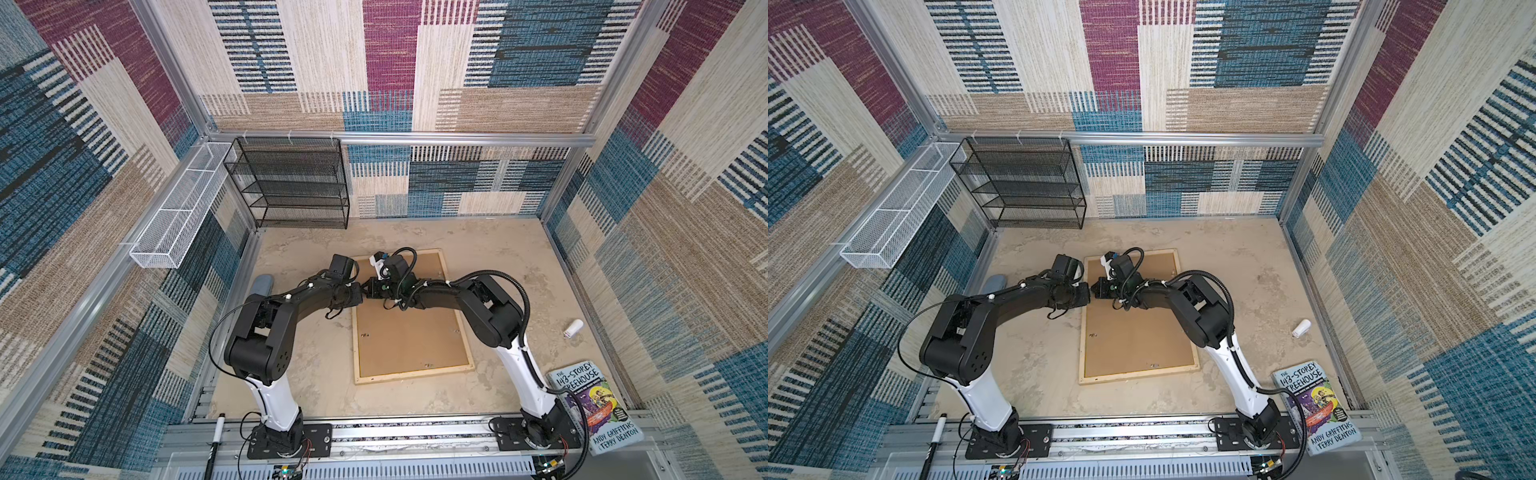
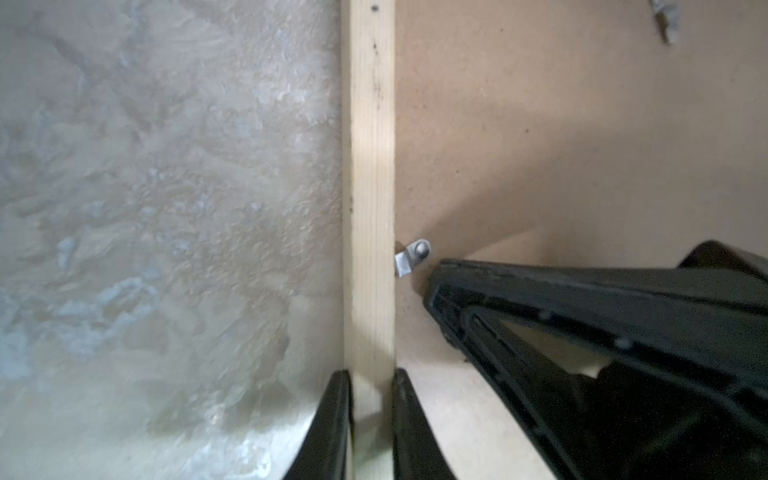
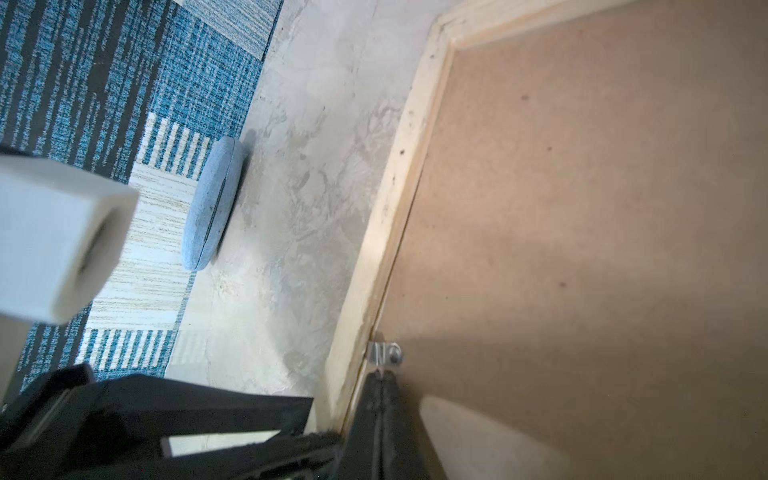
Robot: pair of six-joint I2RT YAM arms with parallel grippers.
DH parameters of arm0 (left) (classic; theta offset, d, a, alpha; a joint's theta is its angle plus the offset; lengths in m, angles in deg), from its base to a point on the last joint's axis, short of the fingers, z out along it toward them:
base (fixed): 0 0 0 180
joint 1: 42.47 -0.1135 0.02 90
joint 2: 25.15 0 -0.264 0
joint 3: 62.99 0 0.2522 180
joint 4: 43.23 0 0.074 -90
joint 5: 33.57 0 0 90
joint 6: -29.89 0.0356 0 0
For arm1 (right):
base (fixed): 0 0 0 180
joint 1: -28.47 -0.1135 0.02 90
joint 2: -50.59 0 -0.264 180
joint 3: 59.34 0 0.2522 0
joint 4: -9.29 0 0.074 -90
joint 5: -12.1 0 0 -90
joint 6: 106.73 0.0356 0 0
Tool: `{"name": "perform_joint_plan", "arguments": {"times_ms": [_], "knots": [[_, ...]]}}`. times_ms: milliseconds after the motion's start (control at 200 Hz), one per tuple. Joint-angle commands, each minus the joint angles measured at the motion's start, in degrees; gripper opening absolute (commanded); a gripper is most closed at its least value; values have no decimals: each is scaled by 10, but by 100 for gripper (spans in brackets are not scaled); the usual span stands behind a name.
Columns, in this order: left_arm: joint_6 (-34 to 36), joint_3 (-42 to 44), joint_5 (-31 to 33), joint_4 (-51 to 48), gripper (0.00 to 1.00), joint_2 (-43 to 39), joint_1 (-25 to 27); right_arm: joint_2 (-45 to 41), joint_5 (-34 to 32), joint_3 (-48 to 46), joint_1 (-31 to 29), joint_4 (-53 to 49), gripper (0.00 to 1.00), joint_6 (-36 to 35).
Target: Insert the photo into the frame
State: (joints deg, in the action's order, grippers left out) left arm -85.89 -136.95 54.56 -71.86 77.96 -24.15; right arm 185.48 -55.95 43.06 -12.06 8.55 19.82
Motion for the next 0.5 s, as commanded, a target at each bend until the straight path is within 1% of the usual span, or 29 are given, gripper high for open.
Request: {"name": "perform_joint_plan", "arguments": {"times_ms": [0,200,215,285,496], "knots": [[3,5,-3,-55,20,7,-1,16,-38,15,-1,-86,0,-6],[9,4,-16,-52,20,9,-1,28,-48,28,-1,-102,0,-1],[10,5,-17,-51,20,9,-1,29,-50,41,-1,-104,0,0],[13,5,-22,-49,20,9,-1,32,-56,48,-1,-109,0,3],[14,5,-35,-43,20,11,0,36,-56,49,-1,-97,0,26]]}}
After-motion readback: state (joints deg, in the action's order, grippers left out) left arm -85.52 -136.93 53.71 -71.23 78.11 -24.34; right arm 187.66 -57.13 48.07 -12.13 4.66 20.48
